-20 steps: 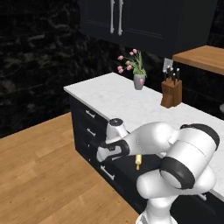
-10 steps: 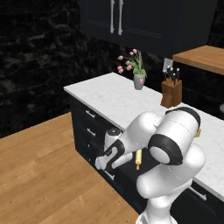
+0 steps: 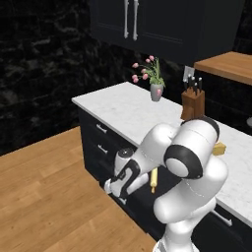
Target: Pick the rolling pin from the drawer and place it on the counter.
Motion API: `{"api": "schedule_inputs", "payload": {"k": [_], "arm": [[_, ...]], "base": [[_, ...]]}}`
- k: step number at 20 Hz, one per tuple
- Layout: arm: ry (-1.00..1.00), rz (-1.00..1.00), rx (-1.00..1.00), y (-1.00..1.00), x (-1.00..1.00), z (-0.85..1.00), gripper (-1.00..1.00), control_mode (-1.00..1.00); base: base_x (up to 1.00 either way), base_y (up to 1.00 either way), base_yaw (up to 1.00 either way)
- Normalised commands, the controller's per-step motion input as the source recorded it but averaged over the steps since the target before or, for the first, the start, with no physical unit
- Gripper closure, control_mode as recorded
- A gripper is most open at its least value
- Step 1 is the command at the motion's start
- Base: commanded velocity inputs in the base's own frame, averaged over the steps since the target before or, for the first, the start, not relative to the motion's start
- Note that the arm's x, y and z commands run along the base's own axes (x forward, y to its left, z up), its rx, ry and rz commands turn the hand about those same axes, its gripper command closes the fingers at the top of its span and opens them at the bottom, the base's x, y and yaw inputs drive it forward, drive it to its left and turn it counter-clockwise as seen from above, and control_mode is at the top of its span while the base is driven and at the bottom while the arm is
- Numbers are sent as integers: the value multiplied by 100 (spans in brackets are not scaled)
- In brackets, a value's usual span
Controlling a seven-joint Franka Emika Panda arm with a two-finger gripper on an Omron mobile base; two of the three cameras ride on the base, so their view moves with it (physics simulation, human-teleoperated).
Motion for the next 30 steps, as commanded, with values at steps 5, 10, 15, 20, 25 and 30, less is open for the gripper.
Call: {"api": "schedule_inputs", "payload": {"k": [5, 10, 15, 20, 25, 30], "arm": [[11, 4, 0, 88, -28, -1, -100, -100], [4, 1, 0, 100, -13, 0, -100, -100], [0, 1, 0, 100, -19, 0, -100, -100], [2, 0, -1, 100, -3, 23, -100, -100], [3, 0, -4, 85, 15, 73, -100, -100], [2, -13, 0, -11, 92, 98, -100, -100]], "base": [[0, 0, 0], [0, 0, 0], [0, 0, 0], [0, 0, 0], [0, 0, 0], [0, 0, 0]]}}
